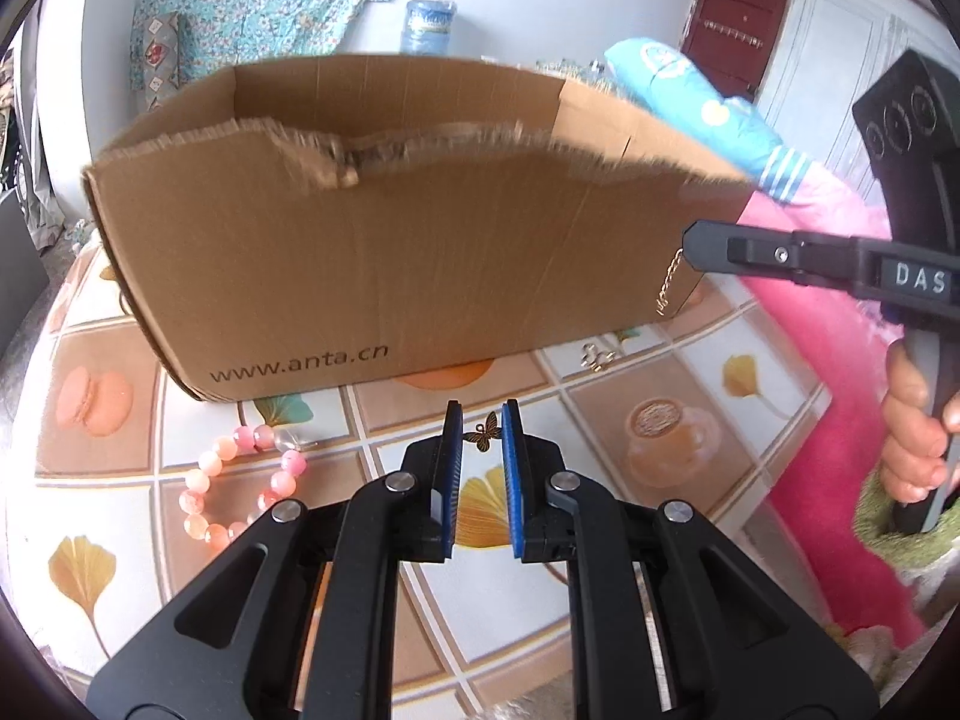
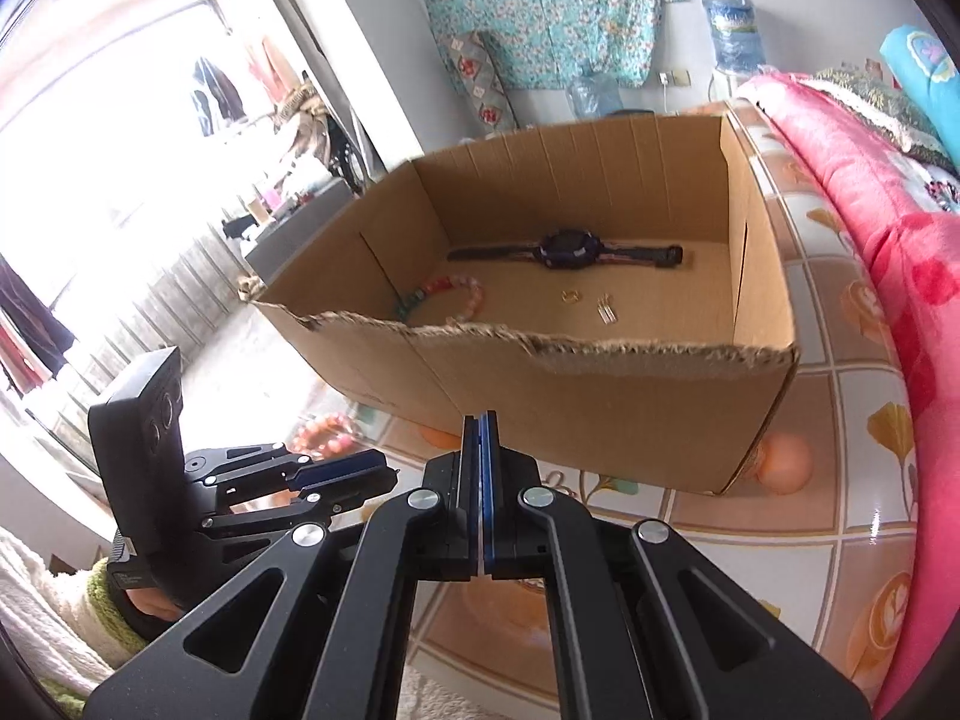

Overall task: Organize jewelry
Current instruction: 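Carry both held gold charms up and over the box, then open both tools to drop the charms into the box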

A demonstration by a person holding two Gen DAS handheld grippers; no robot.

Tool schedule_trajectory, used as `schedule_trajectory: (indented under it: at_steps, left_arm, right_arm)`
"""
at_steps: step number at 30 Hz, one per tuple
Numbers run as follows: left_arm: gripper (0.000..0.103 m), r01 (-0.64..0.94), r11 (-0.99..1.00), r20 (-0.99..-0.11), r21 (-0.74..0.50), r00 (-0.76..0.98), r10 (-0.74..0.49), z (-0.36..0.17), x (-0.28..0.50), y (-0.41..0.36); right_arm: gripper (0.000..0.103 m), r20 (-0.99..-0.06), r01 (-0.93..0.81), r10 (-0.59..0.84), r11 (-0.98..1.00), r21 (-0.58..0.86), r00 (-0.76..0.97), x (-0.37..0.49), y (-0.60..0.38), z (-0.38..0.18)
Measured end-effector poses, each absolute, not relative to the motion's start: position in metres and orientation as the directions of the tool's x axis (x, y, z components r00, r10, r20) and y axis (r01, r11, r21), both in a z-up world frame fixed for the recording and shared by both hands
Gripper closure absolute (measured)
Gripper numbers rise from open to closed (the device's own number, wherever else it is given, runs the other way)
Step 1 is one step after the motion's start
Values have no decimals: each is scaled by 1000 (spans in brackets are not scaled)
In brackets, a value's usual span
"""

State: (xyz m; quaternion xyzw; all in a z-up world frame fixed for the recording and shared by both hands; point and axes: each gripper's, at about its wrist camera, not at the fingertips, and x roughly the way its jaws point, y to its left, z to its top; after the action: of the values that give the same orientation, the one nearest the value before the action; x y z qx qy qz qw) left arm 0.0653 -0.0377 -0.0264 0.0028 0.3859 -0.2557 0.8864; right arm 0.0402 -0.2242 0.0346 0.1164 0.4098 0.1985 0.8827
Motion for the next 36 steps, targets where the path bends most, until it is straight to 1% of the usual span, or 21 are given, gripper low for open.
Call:
schedule_trajectory:
  at_steps: [4,9,12,15,19,24,30,36]
  left_arm:
    - [91,473,859,-647,-196,596,-476,-3,53,-32]
    - [91,521,827,-564,-212,626,-539,48,40,-24]
    - [91,557,807,-512,-195,644,-568,83,40,-21]
    - [91,580,797,-500,-169,646,-577,107,56,-25]
    - [91,570,813,-551,-122,642,-533,117,96,-43]
    - [91,549,824,-649,-142,577,-496,108,151,-60]
    - [91,521,836,-752,-173,478,-454,76,199,-73]
    - [91,509,837,-805,-200,402,-436,50,220,-84]
  right_arm:
    - [102,-637,-277,461,886,372,618,30,-227,54]
    - [102,-577,-321,474,879,352,665,27,-229,90]
    - [102,-542,-350,488,872,342,685,33,-233,112]
    - [102,-530,-367,494,869,332,689,47,-237,125]
    - [102,-554,-365,490,871,328,673,75,-244,129]
    - [102,-626,-339,456,890,306,633,112,-250,114]
    - [102,-708,-307,400,914,264,582,149,-257,85]
    - [102,-756,-288,354,931,226,551,165,-261,65]
